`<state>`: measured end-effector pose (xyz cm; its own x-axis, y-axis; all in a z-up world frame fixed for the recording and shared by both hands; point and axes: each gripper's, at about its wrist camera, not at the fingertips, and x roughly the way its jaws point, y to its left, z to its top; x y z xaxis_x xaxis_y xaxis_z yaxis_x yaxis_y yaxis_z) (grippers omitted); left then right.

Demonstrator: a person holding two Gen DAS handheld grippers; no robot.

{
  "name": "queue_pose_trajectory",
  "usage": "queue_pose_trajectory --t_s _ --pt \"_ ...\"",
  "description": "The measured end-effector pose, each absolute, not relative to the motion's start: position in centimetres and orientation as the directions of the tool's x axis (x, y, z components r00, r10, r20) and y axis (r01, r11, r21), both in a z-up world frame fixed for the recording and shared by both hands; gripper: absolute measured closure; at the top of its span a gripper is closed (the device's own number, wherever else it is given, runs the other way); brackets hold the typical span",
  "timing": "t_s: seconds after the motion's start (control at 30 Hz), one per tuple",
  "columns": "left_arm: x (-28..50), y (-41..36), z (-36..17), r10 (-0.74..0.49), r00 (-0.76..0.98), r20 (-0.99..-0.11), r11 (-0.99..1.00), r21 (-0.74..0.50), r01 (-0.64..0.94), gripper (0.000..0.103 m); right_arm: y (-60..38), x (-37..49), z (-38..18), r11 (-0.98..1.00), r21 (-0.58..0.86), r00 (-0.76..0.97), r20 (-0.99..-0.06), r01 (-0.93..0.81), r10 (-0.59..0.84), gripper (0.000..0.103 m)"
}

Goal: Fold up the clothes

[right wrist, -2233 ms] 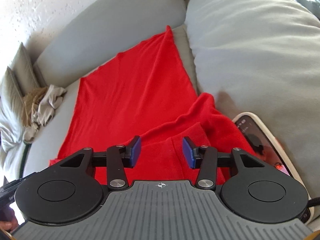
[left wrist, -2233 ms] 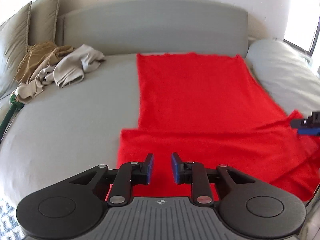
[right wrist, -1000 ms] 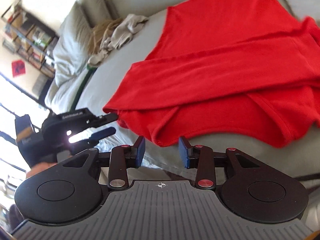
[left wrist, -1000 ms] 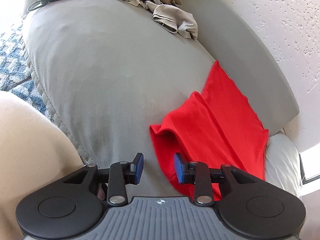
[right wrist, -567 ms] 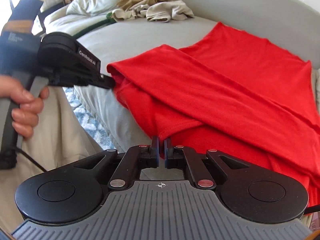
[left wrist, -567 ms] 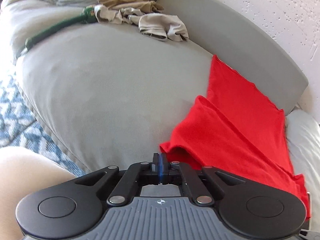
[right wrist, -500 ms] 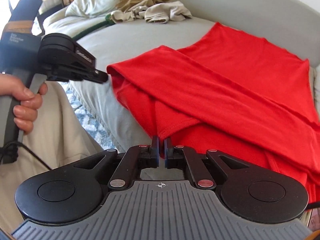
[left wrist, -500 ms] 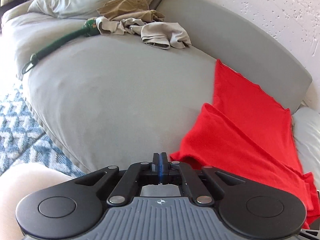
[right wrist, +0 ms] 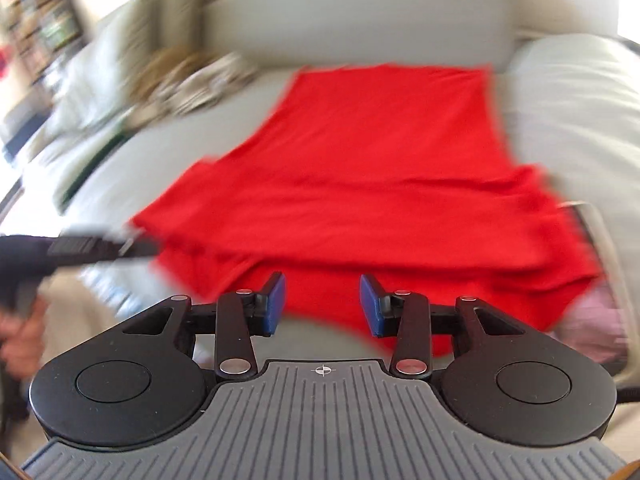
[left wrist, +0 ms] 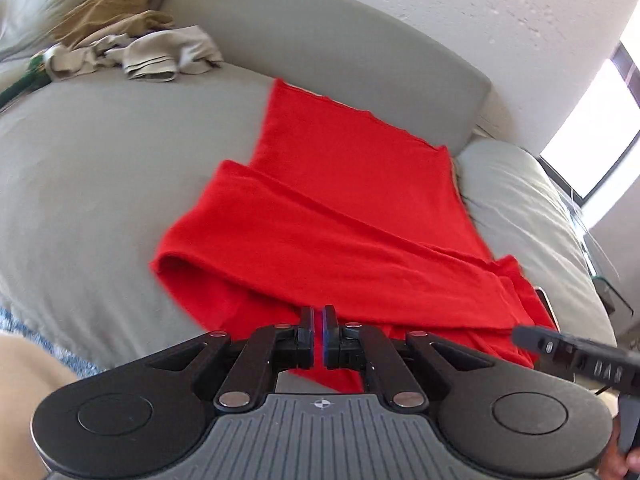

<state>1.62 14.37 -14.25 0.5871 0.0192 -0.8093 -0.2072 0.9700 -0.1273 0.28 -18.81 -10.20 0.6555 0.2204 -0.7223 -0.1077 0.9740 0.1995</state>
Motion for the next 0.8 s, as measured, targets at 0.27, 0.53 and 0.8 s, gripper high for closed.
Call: queue_pose_trajectory --t_s 0.27,0.53,0.8 --pt "1.7 11.0 -15.5 0.023 0.521 -0.853 0.997 -0.017 -0.073 0.092 -21.9 2.1 -16.0 0.969 0.245 0.536 -0.816 -0.018 0.216 0.058" --pt "0.0 10.3 -15.2 -0.123 0.508 -0.853 0.990 -0.138 0.007 0.085 -23.7 -2.5 -16.9 0.941 0.336 0.357 -0.884 0.039 0.301 0.062" --pt "0.6 5.8 -12.5 -0.243 0.602 -0.761 0.970 -0.177 0.168 0.085 -23.8 0.0 -12.8 0.958 0.285 0.596 -0.775 0.030 0.212 0.085"
